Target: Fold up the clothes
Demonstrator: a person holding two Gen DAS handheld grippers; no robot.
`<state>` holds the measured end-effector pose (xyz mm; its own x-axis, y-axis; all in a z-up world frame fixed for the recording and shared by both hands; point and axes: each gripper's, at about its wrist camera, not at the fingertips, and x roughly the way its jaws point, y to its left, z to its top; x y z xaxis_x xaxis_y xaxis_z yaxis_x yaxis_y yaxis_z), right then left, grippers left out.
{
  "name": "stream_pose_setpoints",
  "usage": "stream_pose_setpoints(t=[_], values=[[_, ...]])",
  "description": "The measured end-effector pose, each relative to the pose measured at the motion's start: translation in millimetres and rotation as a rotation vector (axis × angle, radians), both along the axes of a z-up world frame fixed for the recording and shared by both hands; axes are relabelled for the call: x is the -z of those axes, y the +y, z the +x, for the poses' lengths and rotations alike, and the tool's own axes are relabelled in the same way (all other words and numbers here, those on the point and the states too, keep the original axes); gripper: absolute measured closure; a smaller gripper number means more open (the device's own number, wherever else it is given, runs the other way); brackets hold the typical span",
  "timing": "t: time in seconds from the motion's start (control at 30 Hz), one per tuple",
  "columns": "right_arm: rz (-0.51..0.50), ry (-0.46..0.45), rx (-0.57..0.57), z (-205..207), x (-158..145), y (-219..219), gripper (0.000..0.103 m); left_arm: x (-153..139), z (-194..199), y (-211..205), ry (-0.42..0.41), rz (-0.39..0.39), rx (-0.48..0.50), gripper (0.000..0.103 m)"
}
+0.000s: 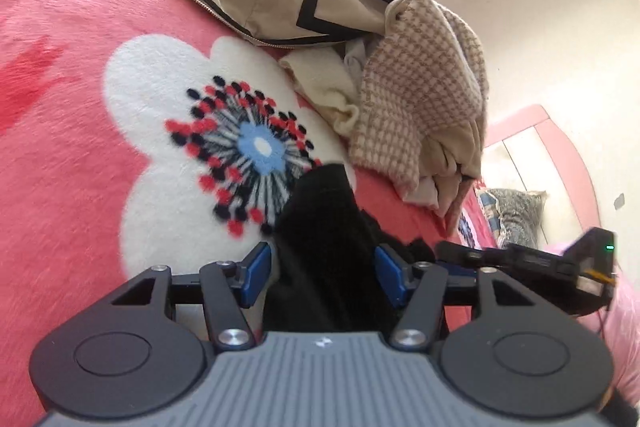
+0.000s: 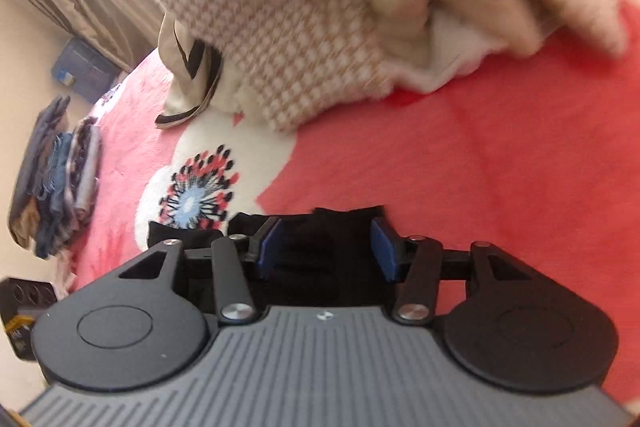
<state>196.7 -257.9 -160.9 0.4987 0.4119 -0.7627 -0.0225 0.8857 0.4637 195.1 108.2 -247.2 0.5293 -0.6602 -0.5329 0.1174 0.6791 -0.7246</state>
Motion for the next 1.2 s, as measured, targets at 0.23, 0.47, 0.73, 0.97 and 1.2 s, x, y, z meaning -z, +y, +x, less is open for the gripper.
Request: stream_pose_setpoints(t=[0.23, 0.47, 0.73, 0.97, 1.2], values=[[-0.024, 0.222, -0.095, -121.0, -38.4, -49.2, 0.052, -17.3, -83.9, 28.2, 0.04, 0.025, 0.105, 0.033], [0.073, 0.314, -0.115, -257.0, -13.8, -61.3, 0.05, -24.5, -192.4, -0.5, 0.17, 0.018, 0.454, 0.035], [0.157, 0.149, -0.081, -279.1, 25.4, -71.1, 0.05, -10.8, -267.6, -30.6, 0.251, 0.056, 0.572, 0.042], [0.27, 0.209, -0.083, -325.9, 40.2, -84.9, 0.05, -4.2, -297.7, -46.6, 0.27, 0.053, 0.688, 0.042], [0.411, 0.322, -0.067, -387.5, 51.0, -95.3, 0.05, 6.9, -322.8, -53.6, 0.324, 0.011, 0.776, 0.043]])
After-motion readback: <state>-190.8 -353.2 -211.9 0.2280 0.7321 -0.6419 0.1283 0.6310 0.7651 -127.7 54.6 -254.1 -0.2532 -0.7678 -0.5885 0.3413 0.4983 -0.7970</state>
